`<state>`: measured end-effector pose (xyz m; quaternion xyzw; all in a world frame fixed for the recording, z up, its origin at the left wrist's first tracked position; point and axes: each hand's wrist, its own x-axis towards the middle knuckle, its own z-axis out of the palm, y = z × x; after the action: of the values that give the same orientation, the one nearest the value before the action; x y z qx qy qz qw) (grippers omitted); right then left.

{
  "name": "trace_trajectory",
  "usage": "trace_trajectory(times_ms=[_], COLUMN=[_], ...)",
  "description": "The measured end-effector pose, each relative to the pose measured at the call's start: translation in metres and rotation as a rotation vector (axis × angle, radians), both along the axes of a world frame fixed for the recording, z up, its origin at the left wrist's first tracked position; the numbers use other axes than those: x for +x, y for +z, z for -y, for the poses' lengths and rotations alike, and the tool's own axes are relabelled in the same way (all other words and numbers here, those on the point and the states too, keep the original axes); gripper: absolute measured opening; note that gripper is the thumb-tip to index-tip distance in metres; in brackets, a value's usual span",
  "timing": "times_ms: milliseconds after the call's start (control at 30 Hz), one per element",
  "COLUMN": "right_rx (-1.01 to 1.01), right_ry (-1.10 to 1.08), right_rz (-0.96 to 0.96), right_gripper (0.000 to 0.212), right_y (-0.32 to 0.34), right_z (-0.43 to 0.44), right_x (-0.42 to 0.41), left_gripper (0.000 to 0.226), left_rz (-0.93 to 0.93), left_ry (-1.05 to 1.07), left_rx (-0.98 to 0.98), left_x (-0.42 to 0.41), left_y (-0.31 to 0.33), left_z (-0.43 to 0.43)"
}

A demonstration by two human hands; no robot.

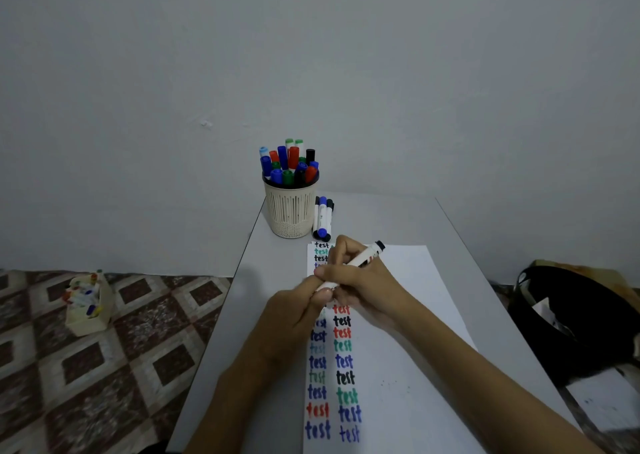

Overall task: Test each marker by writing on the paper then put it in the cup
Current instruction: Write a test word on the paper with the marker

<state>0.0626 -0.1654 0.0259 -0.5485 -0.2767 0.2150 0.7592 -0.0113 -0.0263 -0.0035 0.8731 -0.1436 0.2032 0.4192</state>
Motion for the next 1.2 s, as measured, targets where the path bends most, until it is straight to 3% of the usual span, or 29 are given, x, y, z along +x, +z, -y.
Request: trace_trajectory(times_ms=[200,300,400,500,633,767,833,933,1033,1200], right_rx=[-0.073,0.052,0.157,0.009,-0.187,-0.113,-0.066,-0.096,-0.161,-0.227], right_ry=[0.046,-0.089,-0.285,-0.418,-0.517,-0.510,-0.494,-0.523,-0.533,-0.538], right_rz=[0.109,0.014,-0.081,-0.052,-0.004,0.035,-0.012,-0.022,0.004,0.056], right_gripper=[0.026,0.017,0.006,0.011,0.026,0.021,0.024,0.031,0.034,0.038], right_y=[0.014,0.021,0.023,0.016,0.005,-0.002,-0.003,-0.008,-0.010,-0.011], right_z=[0.007,0.012,0.027,0.032,0.022,0.013,0.011,0.012,0.010,0.008], right_x=[0.009,0.019,0.039,0.053,0.062,0.069,0.071,0.074,0.073,0.075], left_gripper=[0.041,0.035,0.034,0.042,0.041,0.051,0.041,0.038,0.045,0.024], left_rz=[0.029,-0.002,0.072,0.070,0.044,0.034,0.029,0.018,0.026,0.035], left_ry=[0.011,0.109,0.228,0.254,0.270,0.226,0.223,0.226,0.218,0.248], left_rx=[-0.091,-0.102,0.108,0.361,0.388,0.383,0.417,0.367,0.192,0.072], left_x=[-0.002,0.000,0.008,0.013,0.011,0.009,0.012,0.015,0.011,0.009], left_y=[0.002,0.000,-0.008,-0.018,-0.015,-0.008,-0.012,-0.015,-0.006,-0.006], left_z=[-0.001,-0.004,-0.007,-0.005,-0.005,-0.003,-0.007,-0.009,-0.006,-0.006])
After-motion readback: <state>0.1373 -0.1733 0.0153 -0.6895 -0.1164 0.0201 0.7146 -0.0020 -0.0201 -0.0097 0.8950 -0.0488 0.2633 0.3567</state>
